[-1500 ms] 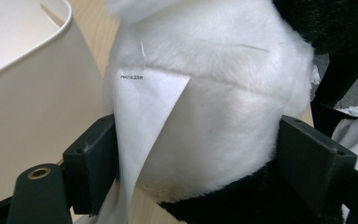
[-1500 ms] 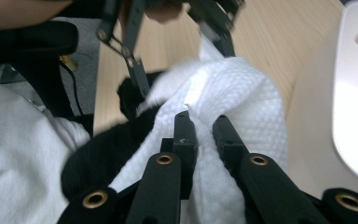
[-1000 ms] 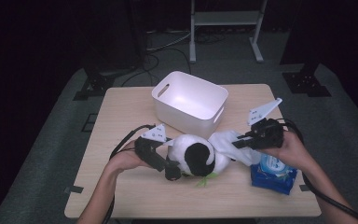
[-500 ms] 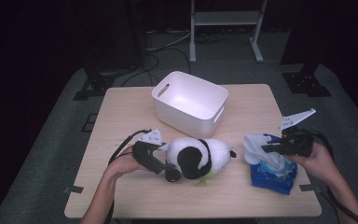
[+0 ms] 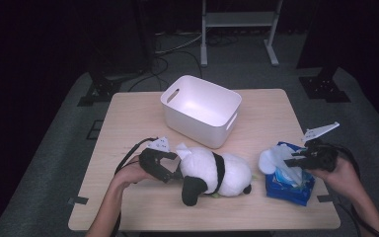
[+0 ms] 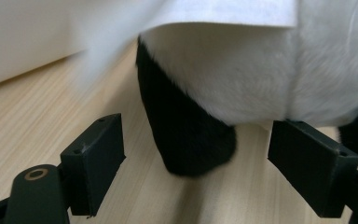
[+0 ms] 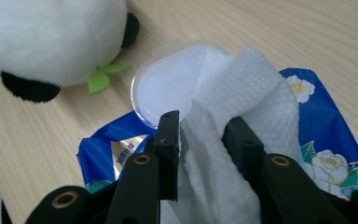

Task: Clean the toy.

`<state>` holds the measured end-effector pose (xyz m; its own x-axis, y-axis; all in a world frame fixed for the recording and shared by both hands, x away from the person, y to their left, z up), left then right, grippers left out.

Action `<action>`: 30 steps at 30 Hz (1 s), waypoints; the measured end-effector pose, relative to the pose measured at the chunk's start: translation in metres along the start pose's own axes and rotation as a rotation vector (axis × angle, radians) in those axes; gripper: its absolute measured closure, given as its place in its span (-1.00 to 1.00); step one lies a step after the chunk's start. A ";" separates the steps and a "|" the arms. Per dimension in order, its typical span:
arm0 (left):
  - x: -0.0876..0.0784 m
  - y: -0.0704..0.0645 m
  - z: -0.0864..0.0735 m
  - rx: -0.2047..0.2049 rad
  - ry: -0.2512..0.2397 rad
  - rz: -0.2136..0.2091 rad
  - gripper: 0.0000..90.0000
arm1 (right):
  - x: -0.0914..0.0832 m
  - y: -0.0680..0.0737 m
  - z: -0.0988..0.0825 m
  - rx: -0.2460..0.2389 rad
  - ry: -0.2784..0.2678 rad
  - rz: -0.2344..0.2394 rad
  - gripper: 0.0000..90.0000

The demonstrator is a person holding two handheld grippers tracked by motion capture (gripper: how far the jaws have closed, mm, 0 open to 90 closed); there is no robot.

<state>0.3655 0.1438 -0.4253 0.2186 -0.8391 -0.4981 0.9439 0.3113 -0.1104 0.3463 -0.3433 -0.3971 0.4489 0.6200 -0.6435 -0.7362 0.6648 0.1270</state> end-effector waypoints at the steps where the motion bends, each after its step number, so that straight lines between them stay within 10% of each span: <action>1: 0.000 0.000 -0.001 -0.004 0.005 0.002 -0.62 | 0.000 0.000 0.001 -0.003 -0.004 0.006 0.44; 30: -0.026 -0.010 0.034 0.066 -0.025 -0.005 -0.62 | -0.009 0.014 0.023 -0.066 -0.023 0.013 0.17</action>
<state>0.3586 0.1475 -0.3814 0.2190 -0.8516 -0.4763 0.9591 0.2775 -0.0552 0.3431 -0.3298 -0.3720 0.4502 0.6380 -0.6248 -0.7734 0.6283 0.0843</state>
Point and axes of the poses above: each handheld gripper's, and its own axes: x roughly forward along the jaws, z roughly out of its top, y roughly to its left, the point moved 1 cm from there along x, roughly forward along the jaws, and after that the axes turned 13 degrees about -y, right-handed, at the moved point
